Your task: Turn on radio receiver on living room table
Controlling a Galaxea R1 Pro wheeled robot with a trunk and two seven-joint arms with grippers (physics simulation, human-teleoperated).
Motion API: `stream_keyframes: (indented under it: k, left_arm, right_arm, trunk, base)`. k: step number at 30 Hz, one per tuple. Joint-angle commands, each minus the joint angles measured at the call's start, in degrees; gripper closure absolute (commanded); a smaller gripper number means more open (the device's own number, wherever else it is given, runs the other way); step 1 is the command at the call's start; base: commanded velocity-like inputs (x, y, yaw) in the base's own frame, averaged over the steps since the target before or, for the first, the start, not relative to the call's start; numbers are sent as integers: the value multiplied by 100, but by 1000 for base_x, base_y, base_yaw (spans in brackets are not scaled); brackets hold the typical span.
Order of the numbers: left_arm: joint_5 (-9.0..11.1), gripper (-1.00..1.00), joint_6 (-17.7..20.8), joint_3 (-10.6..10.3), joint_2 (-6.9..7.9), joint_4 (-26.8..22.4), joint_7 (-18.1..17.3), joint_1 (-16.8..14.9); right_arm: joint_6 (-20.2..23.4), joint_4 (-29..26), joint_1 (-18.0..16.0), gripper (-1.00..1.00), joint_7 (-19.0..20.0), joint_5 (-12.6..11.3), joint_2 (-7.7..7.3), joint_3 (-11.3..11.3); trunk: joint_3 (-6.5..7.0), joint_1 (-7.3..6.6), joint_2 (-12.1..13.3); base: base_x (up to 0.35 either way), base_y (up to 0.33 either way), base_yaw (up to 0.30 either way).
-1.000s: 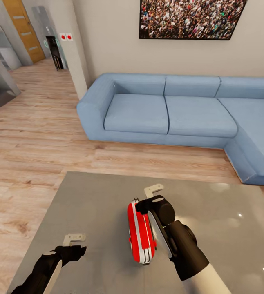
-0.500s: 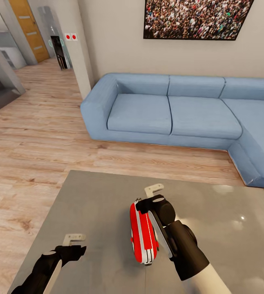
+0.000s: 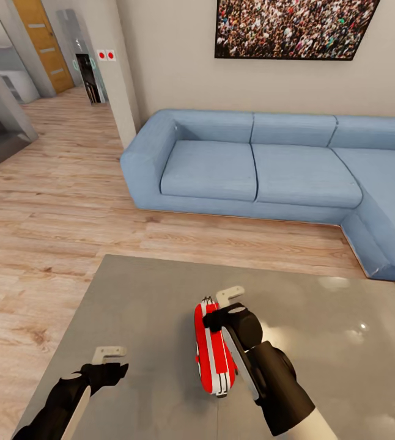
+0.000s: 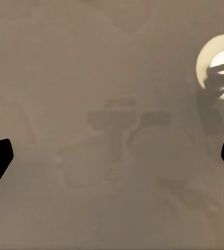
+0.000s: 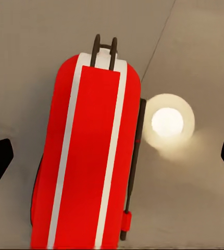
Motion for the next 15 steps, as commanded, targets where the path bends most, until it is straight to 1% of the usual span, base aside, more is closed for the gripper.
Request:
stream_keyframes:
  k: [1, 9, 15]
  left_arm:
    - [0, -100, 0, -1, -1, -1, 0, 0]
    - [0, -100, 0, -4, 2, -12, 0, 0]
    - [0, -100, 0, -4, 4, -14, 0, 0]
  right_arm:
    - [1, 33, 4, -100, 2, 4, 0, 0]
    - [65, 67, 18, -100, 10, -4, 0, 9]
    - [124, 192, 18, -100, -9, -41, 0, -19]
  trunk:
    - [0, 0, 0]
    - [0, 0, 0]
    - [0, 0, 0]
  base:
    - [0, 0, 0]
    - [0, 0, 0]
    - [0, 0, 0]
